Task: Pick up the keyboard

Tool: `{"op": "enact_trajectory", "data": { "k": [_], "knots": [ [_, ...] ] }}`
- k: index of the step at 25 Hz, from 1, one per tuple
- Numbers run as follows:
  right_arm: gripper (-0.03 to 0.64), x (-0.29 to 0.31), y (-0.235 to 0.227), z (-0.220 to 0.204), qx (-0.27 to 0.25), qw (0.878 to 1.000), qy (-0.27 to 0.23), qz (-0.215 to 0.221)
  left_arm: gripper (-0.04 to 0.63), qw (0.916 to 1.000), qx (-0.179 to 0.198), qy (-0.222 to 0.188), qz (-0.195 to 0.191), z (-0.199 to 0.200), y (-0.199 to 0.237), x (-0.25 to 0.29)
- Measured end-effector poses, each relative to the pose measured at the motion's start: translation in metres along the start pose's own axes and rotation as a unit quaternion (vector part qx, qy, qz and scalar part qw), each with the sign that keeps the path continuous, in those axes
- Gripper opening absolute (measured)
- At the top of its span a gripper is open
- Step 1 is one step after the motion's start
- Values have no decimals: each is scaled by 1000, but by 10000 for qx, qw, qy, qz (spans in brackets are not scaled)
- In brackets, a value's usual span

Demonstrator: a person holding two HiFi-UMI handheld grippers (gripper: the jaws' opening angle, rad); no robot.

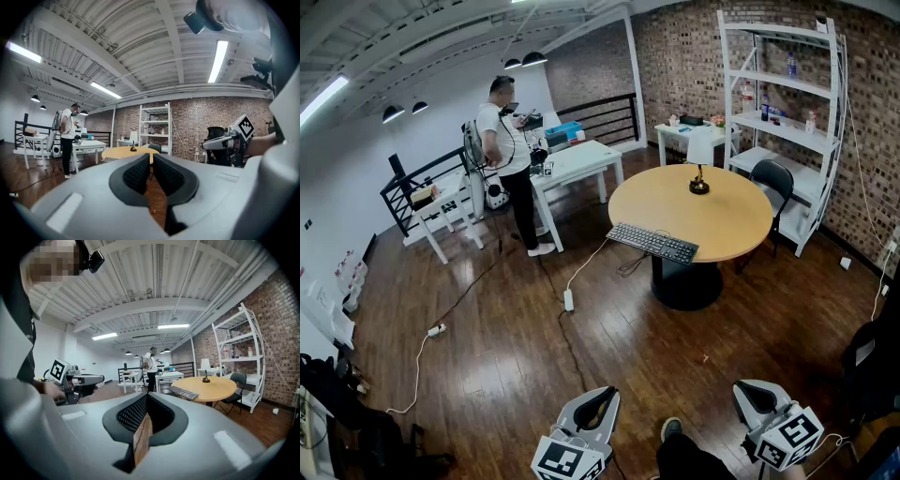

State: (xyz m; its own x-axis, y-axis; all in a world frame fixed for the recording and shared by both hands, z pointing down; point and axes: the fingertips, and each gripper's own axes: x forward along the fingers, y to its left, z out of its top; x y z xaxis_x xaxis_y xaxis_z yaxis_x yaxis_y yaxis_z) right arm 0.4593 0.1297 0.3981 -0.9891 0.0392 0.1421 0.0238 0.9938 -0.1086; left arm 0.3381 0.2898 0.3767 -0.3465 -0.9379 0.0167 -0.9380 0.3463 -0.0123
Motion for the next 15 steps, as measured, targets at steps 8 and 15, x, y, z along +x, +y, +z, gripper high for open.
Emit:
{"op": "enact_trajectory", "data": {
  "k": [8,15],
  "knots": [
    [2,85,-50,16,103,9993,-41,346,0,9993,210,118,284,10,53,62],
    [2,156,-94,39,-13,9981,-139,598,0,9979,264,229,539,15,101,124]
  ]
}}
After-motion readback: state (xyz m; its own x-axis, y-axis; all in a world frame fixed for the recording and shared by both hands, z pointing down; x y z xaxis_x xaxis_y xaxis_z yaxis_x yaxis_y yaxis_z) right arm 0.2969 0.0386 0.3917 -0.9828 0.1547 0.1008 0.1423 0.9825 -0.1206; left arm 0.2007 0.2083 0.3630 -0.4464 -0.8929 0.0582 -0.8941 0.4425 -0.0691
